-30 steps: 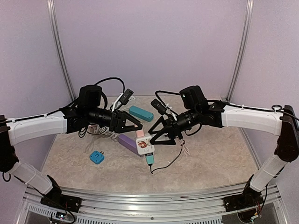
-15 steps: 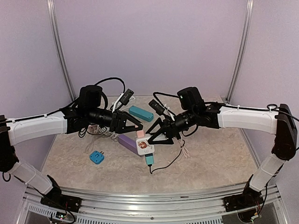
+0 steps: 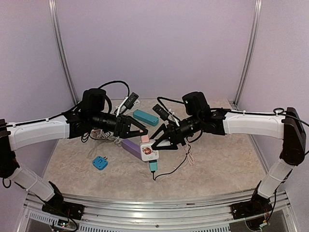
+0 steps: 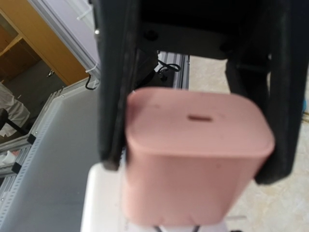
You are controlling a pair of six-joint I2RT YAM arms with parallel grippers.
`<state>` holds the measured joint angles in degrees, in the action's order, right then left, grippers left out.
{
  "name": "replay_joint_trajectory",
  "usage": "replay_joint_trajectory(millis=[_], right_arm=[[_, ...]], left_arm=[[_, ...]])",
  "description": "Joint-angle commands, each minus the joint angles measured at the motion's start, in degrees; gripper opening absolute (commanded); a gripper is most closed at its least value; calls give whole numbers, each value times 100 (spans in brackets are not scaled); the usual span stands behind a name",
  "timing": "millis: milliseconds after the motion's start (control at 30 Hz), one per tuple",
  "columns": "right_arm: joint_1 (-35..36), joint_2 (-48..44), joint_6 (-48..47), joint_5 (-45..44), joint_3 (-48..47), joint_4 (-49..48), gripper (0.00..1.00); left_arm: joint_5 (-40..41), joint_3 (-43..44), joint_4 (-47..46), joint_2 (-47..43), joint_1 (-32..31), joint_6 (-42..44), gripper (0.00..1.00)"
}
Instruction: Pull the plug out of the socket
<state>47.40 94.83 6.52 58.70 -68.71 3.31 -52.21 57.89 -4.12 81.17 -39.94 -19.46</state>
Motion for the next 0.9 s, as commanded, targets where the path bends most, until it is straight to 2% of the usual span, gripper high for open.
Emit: replay_joint_trajectory(millis=[0, 67, 100, 167, 300, 367, 733, 800, 867], right_arm=[[66, -122, 156, 44, 157, -437, 0], [61, -181, 169, -56, 189, -499, 0], [59, -209, 165, -99, 205, -502, 0], [59, -260, 155, -164, 238, -504, 0], [59, -343, 161, -252, 283, -516, 0], [65, -413, 189, -297, 324, -577, 0], [60, -590, 338, -335, 470, -798, 0], [61, -560, 340, -329, 459, -791, 0], [60, -539, 345, -337, 468, -789, 0]], left_arm=[[107, 179, -244, -22, -40, -33, 24], [185, 159, -177, -37, -40, -27, 58], [223, 130, -158, -48, -40, -19, 69], [277, 61, -157, -80, -39, -9, 82], [291, -76, -181, -159, -40, -37, 96], [309, -125, -138, -155, -40, -52, 98], [417, -278, -109, -158, -113, -61, 99], [407, -258, -115, -156, -119, -66, 97], [365, -214, -116, -117, -123, -89, 90]])
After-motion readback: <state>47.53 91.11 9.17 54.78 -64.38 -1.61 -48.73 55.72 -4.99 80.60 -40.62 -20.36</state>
